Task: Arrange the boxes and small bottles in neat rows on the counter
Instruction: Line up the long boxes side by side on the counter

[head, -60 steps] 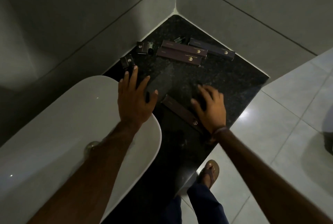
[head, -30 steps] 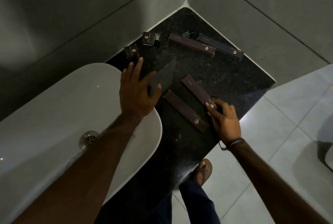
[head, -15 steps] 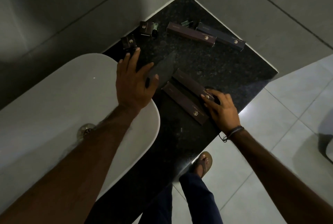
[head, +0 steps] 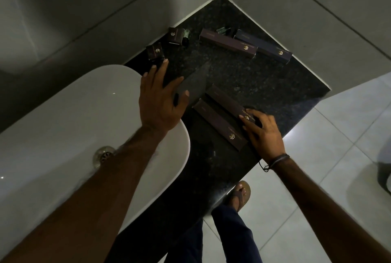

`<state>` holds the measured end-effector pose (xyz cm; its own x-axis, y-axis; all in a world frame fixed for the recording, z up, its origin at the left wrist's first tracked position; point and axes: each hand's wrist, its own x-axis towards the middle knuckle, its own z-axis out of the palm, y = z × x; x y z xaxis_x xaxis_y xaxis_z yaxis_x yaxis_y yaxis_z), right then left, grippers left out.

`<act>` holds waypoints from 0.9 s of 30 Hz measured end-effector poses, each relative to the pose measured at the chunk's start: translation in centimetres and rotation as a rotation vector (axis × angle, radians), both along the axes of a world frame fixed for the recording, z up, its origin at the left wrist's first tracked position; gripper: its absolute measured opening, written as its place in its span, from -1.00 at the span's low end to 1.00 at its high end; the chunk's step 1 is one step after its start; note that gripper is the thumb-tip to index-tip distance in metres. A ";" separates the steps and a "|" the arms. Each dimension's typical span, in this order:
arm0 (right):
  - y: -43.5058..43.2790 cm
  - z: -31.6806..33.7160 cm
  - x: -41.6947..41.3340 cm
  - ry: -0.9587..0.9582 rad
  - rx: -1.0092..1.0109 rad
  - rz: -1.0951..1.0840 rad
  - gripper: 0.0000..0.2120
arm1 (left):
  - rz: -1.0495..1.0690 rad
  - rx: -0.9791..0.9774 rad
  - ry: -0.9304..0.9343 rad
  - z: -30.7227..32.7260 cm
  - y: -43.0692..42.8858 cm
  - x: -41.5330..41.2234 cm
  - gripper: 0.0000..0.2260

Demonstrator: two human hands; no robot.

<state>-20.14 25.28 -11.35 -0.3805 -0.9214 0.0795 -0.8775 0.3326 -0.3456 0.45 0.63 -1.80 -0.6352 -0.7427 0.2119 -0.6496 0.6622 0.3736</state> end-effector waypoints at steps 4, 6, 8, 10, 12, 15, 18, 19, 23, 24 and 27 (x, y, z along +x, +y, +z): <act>0.1 -0.2 0.1 -0.010 -0.007 -0.019 -0.51 | 0.002 0.016 -0.016 0.1 -0.1 0.0 -0.51; 0.1 -0.2 0.1 -0.013 -0.020 -0.011 -0.49 | -0.002 0.019 -0.004 0.2 -0.1 0.0 -0.53; 0.3 -0.3 0.1 -0.022 -0.044 -0.027 -0.46 | -0.004 0.012 0.004 0.1 -0.1 0.0 -0.56; 0.5 -0.2 -0.3 -0.033 -0.097 -0.126 -0.47 | -0.005 0.008 0.019 0.0 0.0 0.0 -0.59; -0.5 0.4 -1.0 -0.048 -0.186 -0.239 -0.50 | -0.003 0.011 0.041 -0.1 -0.1 0.0 -0.60; -5.1 1.7 -3.3 -0.095 -0.232 -0.340 -0.54 | -0.006 0.016 0.054 -0.1 -0.1 -0.1 -0.58; -11.4 2.5 -6.5 -0.059 -0.133 -0.306 -0.52 | -0.007 0.027 0.051 0.1 0.0 -0.1 -0.55; -13.4 2.6 -7.7 -0.012 -0.068 -0.266 -0.49 | -0.007 0.030 0.053 0.1 0.0 -0.1 -0.54; -18.0 2.4 -11.1 0.171 0.232 -0.125 -0.41 | -0.007 0.032 0.061 -0.1 0.0 -0.1 -0.54; -18.2 2.2 -11.4 0.193 0.266 -0.110 -0.41 | -0.008 0.028 0.070 -0.2 -0.1 0.0 -0.55; -16.9 2.1 -11.3 0.230 0.275 -0.117 -0.43 | -0.009 0.015 0.096 -0.3 -0.1 -0.1 -0.56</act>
